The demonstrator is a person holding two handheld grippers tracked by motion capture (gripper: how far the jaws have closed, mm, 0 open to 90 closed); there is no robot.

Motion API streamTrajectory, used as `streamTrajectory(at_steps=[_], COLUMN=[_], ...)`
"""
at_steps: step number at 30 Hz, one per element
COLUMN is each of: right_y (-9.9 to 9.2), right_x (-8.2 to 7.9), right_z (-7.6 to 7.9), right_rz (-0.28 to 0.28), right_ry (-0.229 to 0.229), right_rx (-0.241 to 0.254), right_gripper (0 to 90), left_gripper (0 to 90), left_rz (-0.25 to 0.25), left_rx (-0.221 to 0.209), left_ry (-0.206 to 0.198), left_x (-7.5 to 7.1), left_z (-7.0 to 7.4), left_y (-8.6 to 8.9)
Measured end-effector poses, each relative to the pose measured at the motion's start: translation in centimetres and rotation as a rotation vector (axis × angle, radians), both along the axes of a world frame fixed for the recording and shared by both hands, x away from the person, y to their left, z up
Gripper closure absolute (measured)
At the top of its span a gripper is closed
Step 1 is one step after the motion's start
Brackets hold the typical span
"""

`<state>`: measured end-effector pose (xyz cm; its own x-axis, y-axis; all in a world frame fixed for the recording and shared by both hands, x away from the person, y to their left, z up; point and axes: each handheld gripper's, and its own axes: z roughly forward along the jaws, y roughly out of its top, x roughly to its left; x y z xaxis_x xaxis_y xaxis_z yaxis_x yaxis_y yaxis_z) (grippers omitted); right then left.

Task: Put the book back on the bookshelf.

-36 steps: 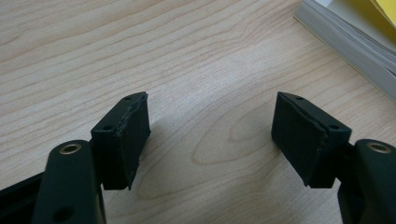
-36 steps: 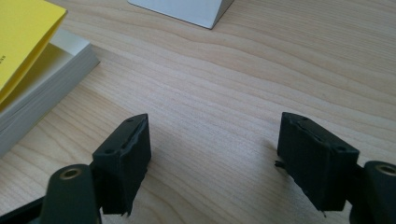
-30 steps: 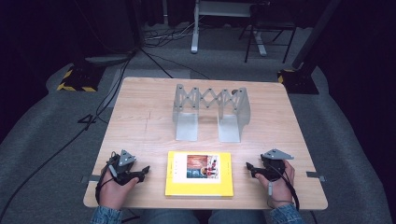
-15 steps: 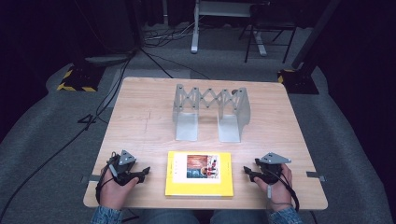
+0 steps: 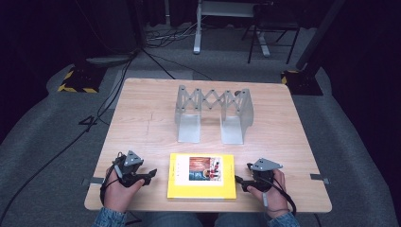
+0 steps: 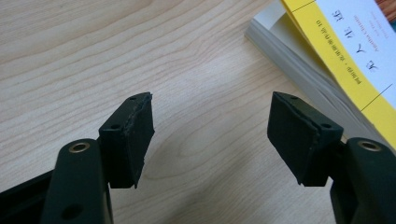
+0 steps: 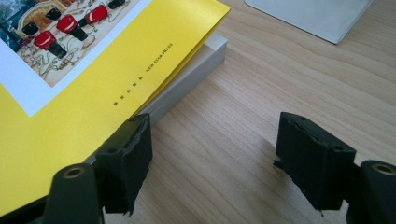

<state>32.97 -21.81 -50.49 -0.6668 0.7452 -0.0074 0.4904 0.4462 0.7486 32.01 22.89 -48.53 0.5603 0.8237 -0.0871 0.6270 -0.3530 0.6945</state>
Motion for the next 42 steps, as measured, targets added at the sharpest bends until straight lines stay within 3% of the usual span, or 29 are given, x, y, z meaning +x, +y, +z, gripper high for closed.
streamTrajectory(at_steps=[13,16,26,33,37,40,42], right_y=[0.0,0.0,0.0,0.0,0.0,0.0,0.0], right_x=[0.1,0.0,0.0,0.0,0.0,0.0,0.0], right_z=[0.0,0.0,0.0,0.0,0.0,0.0,0.0], right_rz=[0.006,0.006,0.004,0.001,0.000,0.000,0.000], right_ry=[0.000,0.000,-0.001,-0.002,-0.002,-0.002,-0.002], right_rx=[0.001,0.001,0.000,0.000,0.000,0.000,0.000], right_gripper=[27.2,27.1,27.2,27.2,27.2,27.2,27.2], left_gripper=[32.9,33.1,31.7,31.0,30.8,38.4,37.0], left_rz=[-0.046,-0.063,-0.109,-0.136,-0.152,-0.194,-0.195], left_rx=[-0.040,-0.066,-0.099,-0.067,-0.093,-0.137,-0.113], left_ry=[0.001,0.011,0.029,0.062,0.095,0.128,0.120], left_x=[0.3,0.5,1.2,1.9,2.2,2.2,2.1], left_z=[1.1,1.3,1.0,0.3,-0.2,-0.5,-0.4], left_y=[-1.2,-1.7,-3.5,-4.8,-5.3,-6.0,-6.3])
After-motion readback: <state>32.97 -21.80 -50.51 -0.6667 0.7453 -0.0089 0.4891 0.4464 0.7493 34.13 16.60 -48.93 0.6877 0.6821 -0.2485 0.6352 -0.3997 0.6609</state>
